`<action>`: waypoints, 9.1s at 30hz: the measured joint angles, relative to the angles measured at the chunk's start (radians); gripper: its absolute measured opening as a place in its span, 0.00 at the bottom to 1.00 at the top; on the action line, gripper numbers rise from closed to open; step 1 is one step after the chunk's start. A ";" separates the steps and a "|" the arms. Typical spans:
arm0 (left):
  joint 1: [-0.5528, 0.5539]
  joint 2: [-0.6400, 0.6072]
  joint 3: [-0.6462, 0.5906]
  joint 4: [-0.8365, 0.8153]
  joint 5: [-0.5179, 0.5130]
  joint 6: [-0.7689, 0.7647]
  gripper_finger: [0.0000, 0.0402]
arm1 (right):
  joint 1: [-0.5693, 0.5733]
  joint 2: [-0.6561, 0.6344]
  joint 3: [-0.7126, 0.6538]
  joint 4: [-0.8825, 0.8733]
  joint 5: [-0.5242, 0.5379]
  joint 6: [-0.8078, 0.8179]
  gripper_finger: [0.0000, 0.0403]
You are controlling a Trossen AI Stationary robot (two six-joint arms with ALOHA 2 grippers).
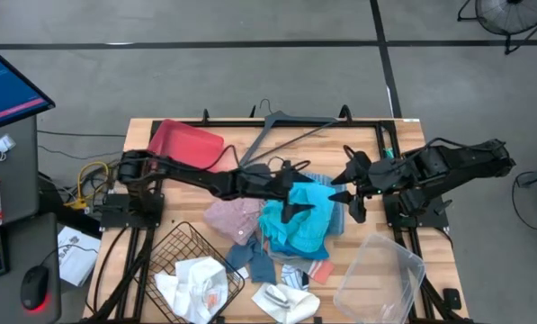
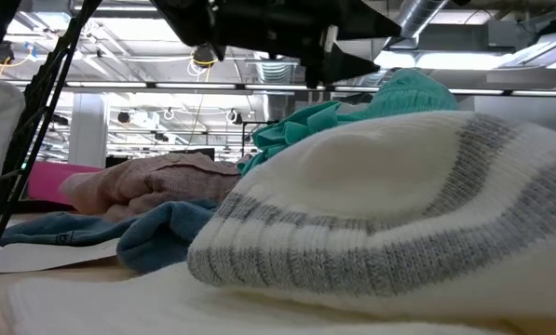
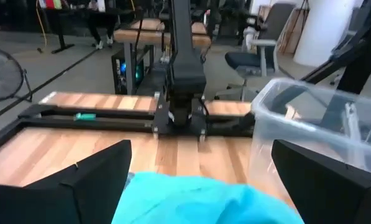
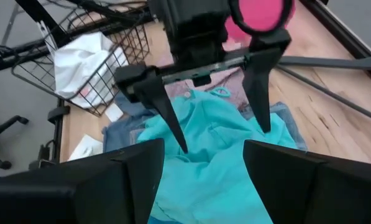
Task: Pick & Place Cloths
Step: Put the light blue shorts into the black wire basket, then put the blue shorts into the black wire basket
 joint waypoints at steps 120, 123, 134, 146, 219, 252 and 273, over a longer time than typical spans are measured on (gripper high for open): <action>-0.767 -0.586 -0.381 -0.806 -0.132 -0.400 0.01 | -0.011 0.002 0.000 0.015 0.025 -0.064 0.54; -0.785 -0.617 -0.476 -0.683 -0.114 -0.408 0.01 | -0.020 0.002 0.000 0.014 0.025 -0.063 0.54; -0.796 -0.624 -0.702 -0.464 -0.083 -0.449 0.02 | -0.027 0.002 0.000 0.014 0.026 -0.063 0.54; -0.796 -0.642 -0.764 -0.458 -0.046 -0.480 0.28 | -0.056 0.002 0.000 0.014 0.025 -0.064 0.54; -0.182 0.097 -0.226 -0.099 -0.021 0.154 0.71 | 0.001 -0.009 -0.074 0.025 -0.181 0.123 0.54; -0.322 -0.677 -0.227 -0.507 -0.178 0.049 0.00 | -0.008 -0.006 -0.073 0.158 -0.154 0.184 0.54; -1.078 -0.866 -0.512 -0.522 -0.675 -0.402 0.00 | -0.008 -0.006 -0.073 0.157 -0.095 0.184 0.54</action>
